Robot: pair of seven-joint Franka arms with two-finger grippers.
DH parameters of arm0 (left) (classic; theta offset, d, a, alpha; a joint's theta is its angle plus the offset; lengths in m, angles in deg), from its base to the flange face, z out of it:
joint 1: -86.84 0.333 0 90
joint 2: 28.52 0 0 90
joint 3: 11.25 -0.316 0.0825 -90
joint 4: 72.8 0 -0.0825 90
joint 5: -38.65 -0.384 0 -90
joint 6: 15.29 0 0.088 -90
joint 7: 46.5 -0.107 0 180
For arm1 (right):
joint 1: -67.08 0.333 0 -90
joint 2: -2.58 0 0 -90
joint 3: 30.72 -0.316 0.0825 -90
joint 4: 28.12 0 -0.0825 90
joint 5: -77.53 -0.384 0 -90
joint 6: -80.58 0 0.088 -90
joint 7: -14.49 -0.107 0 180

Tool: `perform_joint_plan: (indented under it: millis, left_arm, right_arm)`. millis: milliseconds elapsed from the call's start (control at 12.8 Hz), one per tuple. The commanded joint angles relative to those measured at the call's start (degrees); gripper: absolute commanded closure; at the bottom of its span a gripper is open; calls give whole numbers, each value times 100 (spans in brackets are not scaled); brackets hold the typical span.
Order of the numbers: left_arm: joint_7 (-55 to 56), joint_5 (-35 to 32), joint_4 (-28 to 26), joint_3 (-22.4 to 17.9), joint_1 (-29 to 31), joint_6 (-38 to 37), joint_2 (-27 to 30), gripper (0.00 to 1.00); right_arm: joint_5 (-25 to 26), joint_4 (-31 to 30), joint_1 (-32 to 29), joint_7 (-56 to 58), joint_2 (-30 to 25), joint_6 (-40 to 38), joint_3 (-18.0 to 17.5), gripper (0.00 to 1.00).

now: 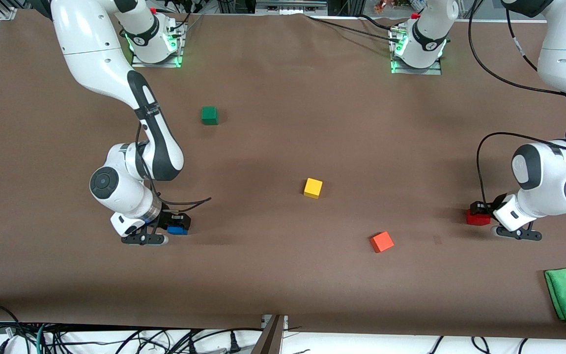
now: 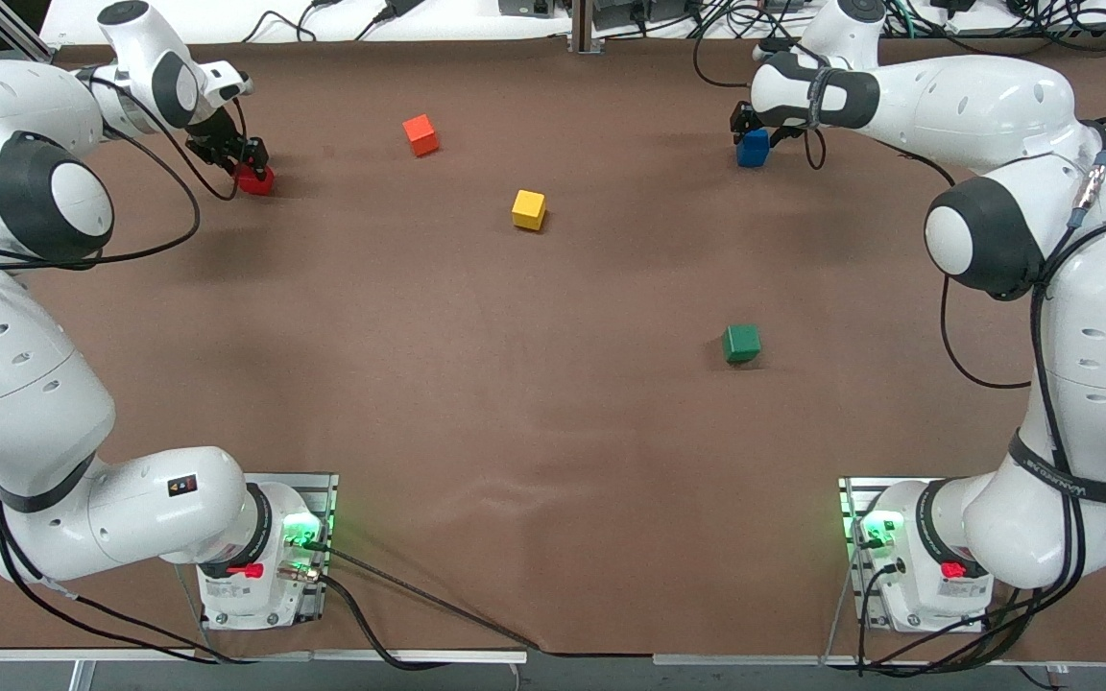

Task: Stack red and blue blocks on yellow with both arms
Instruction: 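Grasp the red cube with the left gripper while the right gripper grasps blue, then carry the red cube with the left gripper over the yellow cube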

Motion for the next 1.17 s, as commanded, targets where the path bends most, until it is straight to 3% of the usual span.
perform_joint_plan:
  millis: [0, 78, 312, 468, 624, 780, 1092]
  left_arm:
    - [114, 0, 223, 649, -51, -677, 360, 100]
    - [194, 0, 240, 921, -60, -687, 421, 100]
    - [1217, -26, 241, 1765, -147, -705, 440, 100]
    - [2421, -97, 249, 1917, -724, -836, 440, 100]
    - [3119, -288, 407, 1882, -1515, -854, 422, 100]
    - [3165, -929, 582, 1882, -2149, -845, 343, 100]
    - [3244, -1116, 863, 1812, -2906, -828, -7, 100]
  right_arm:
    - [-135, 154, 19, -71, 74, -26, 21, 24]
    - [-135, 154, 19, -71, 74, -26, 21, 27]
    - [-108, 154, 19, -54, 74, -35, 21, 55]
    - [-73, 180, 10, -28, 39, -148, 39, 71]
    - [-55, 582, 10, -45, -14, -804, 48, 74]
    - [-55, 1170, 36, -115, -92, -1700, 65, 74]
    - [-38, 2120, 97, -702, -181, -3108, 83, 73]
